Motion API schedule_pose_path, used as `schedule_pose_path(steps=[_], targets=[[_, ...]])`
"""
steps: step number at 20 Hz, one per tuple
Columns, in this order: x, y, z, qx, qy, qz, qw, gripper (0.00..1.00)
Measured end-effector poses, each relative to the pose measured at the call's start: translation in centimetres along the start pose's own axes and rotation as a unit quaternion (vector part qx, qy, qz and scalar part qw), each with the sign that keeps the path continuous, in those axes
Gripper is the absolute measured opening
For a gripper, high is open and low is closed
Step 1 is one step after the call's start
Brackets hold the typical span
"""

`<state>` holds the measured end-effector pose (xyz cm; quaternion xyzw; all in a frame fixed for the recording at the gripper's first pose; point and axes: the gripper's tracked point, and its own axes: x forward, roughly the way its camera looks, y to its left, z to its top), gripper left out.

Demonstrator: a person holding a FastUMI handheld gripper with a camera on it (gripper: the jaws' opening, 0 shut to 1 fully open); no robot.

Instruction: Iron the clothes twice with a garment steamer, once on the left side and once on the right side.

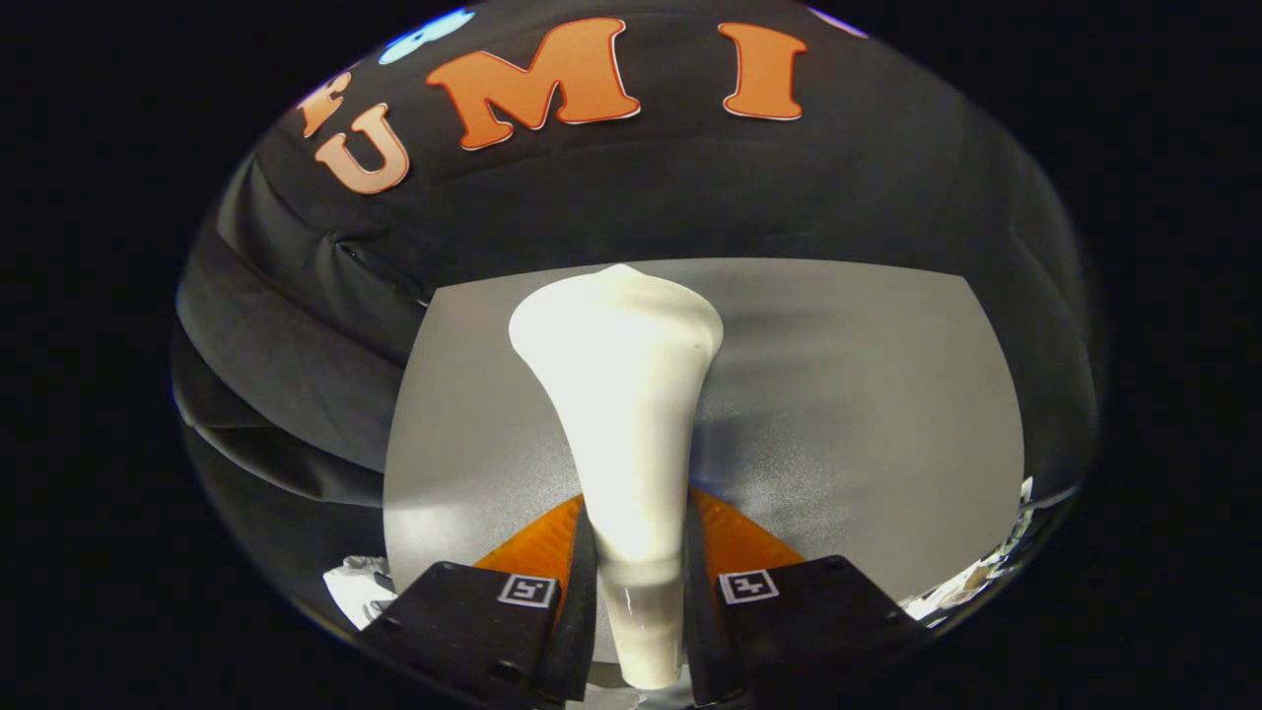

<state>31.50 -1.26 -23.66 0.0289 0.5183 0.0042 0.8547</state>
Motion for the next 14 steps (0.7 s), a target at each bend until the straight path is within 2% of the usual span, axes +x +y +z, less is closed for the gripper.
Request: schedule_pose_path(steps=[2,6,12,14], targets=[[0.2,-0.4,0.4,0.009,-0.013,-0.012,1.0,0.46],[-0.5,-0.3,1.0,-0.001,-0.049,-0.026,0.998,0.33],[-3.7,-0.2,1.5,0.007,-0.125,-0.044,0.991,0.33],[-5.1,0.4,0.7,0.023,-0.144,-0.032,0.989,0.33]])
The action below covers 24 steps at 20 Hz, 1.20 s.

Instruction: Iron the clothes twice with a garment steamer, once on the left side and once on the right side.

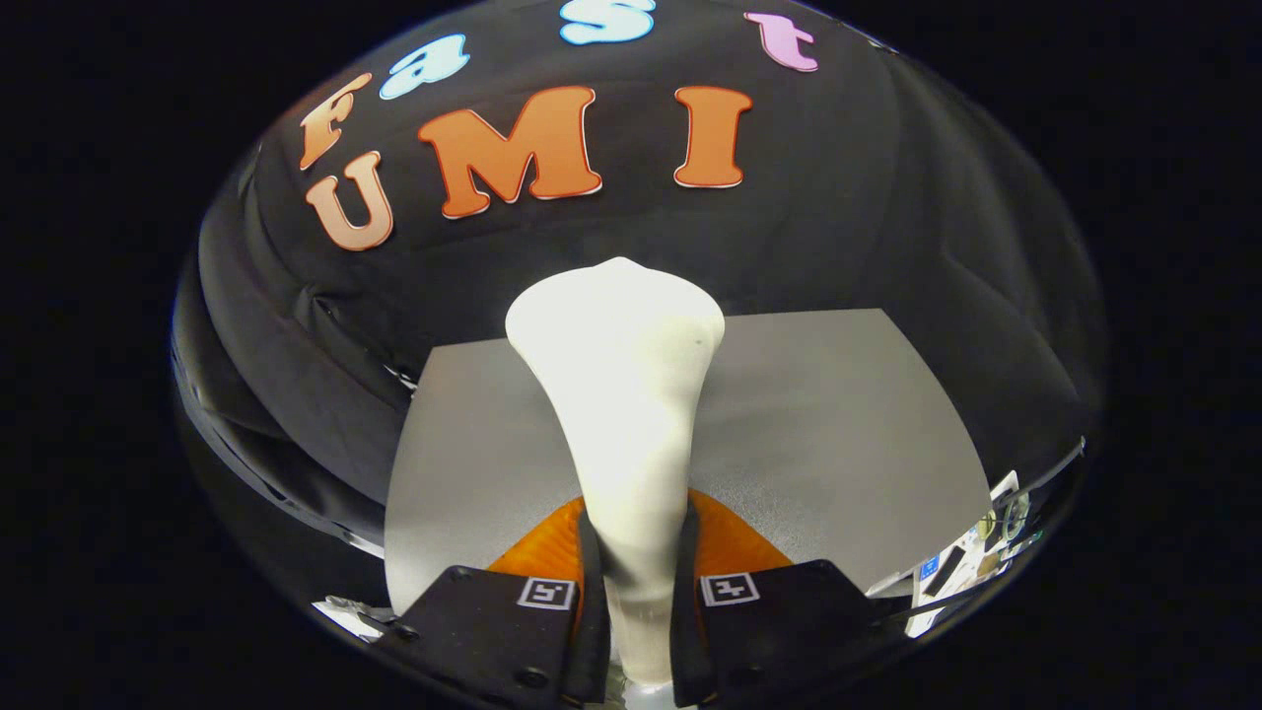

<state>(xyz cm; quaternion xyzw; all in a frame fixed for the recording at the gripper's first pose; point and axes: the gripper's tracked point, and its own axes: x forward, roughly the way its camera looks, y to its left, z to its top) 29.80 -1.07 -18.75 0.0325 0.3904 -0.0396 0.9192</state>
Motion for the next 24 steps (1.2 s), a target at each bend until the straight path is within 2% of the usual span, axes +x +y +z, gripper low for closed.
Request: schedule_pose_path(steps=[5,12,18,24], targets=[[-3.6,0.5,-3.9,0.03,-0.041,0.001,0.999,0.32],[-10.4,3.1,-6.2,0.039,-0.117,0.001,0.992,0.32],[-16.9,8.3,-6.7,0.032,-0.184,0.016,0.982,0.32],[-23.0,15.8,-6.3,0.022,-0.249,0.028,0.968,0.32]])
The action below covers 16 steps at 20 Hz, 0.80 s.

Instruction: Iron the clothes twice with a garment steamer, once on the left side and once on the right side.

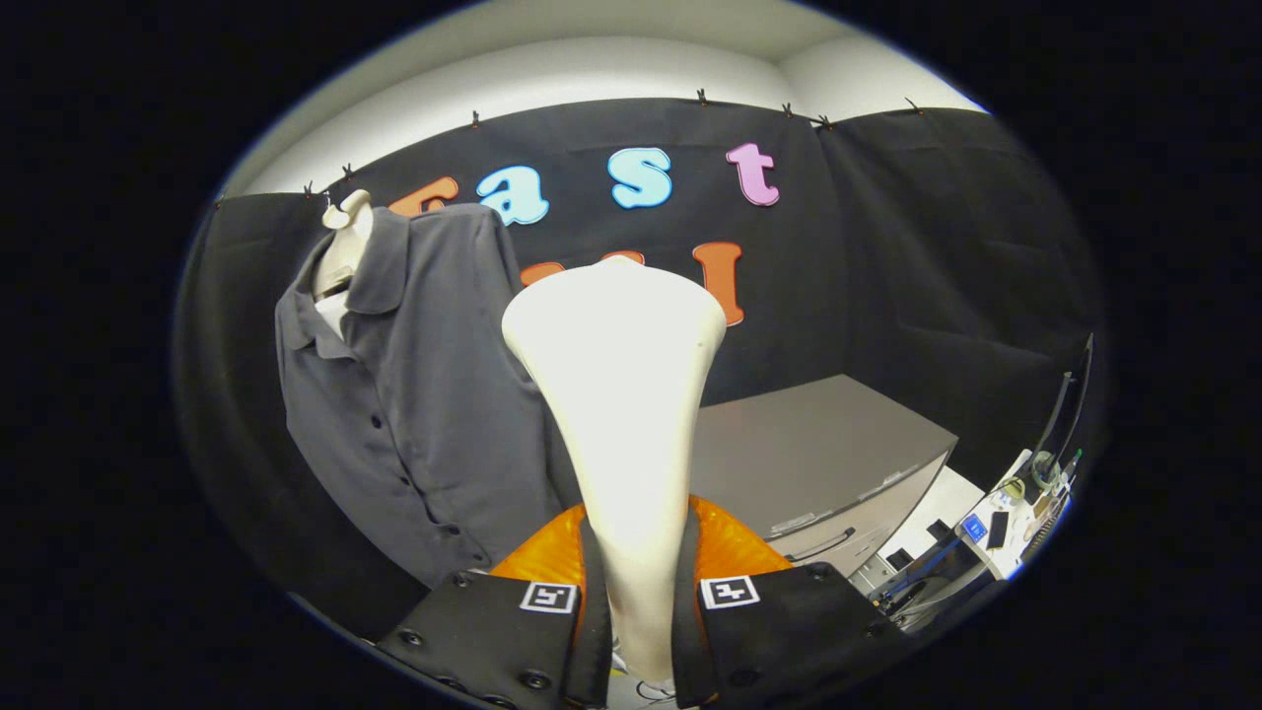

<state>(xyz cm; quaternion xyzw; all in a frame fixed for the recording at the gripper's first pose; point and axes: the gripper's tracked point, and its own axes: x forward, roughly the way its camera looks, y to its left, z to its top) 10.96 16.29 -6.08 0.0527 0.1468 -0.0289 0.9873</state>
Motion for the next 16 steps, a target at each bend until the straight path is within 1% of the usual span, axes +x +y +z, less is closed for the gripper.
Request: schedule_pose_path(steps=[5,8,9,13,16], targets=[[-0.8,5.9,0.8,-0.003,-0.02,0.014,1.0,0.32],[-0.5,9.7,1.0,0.01,-0.02,0.037,0.999,0.32],[-0.2,10.7,1.1,0.008,-0.021,0.039,0.999,0.32],[1.0,13.4,0.6,0.001,-0.013,0.045,0.999,0.32],[3.0,14.3,0.7,0.002,-0.006,0.041,0.999,0.32]])
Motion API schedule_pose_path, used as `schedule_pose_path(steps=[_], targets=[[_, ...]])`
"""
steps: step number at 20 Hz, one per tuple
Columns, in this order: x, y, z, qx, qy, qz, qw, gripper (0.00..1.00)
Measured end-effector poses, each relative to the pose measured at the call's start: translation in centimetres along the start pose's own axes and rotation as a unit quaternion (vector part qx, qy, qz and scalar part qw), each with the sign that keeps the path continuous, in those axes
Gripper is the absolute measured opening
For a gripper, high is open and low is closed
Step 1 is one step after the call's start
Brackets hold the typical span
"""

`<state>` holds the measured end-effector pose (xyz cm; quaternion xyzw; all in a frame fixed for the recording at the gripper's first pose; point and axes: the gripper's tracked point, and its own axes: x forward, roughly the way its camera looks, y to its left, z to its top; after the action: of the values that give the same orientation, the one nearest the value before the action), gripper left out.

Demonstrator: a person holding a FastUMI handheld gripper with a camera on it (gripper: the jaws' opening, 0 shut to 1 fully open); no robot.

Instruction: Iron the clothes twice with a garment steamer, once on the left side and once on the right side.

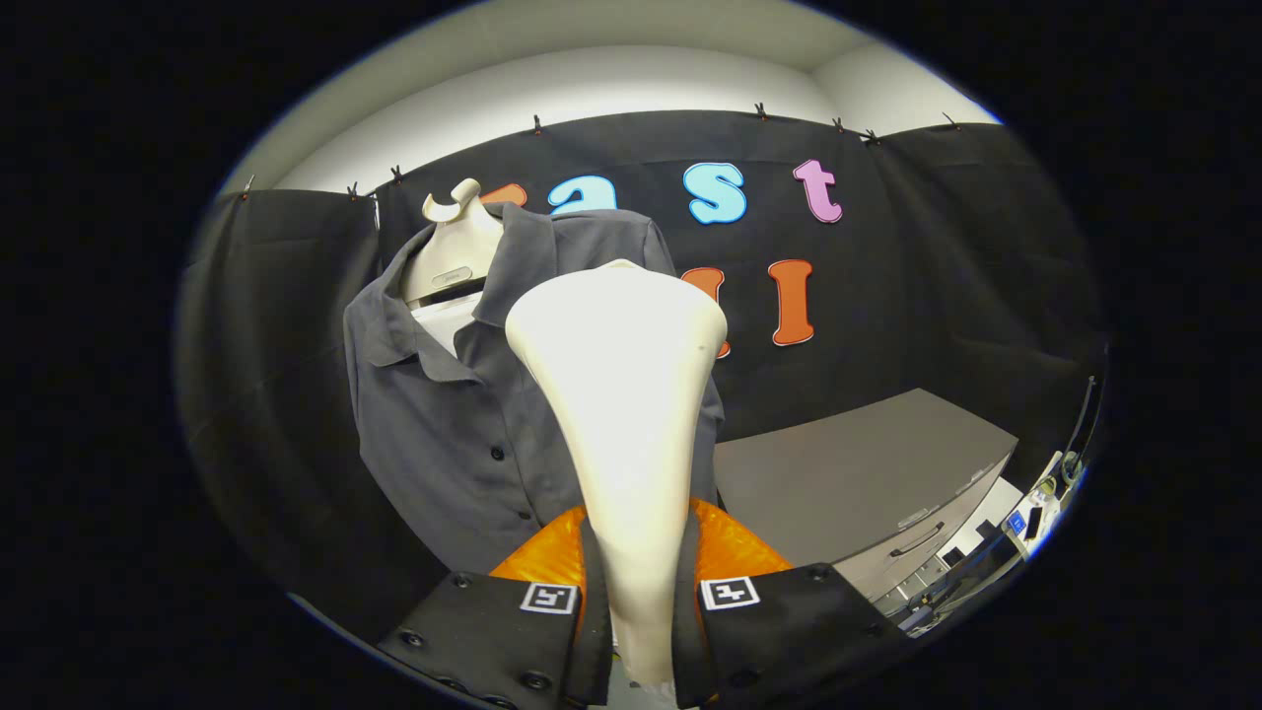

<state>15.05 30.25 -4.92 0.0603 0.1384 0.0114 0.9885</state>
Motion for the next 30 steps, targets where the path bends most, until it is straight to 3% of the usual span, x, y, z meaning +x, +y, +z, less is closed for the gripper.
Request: schedule_pose_path(steps=[6,14,30], targets=[[4.9,1.0,0.8,-0.026,0.008,0.001,1.0,0.32],[10.3,1.2,-1.3,-0.044,0.043,0.015,0.998,0.32],[11.1,1.1,-3.5,-0.085,0.039,0.02,0.995,0.32]])
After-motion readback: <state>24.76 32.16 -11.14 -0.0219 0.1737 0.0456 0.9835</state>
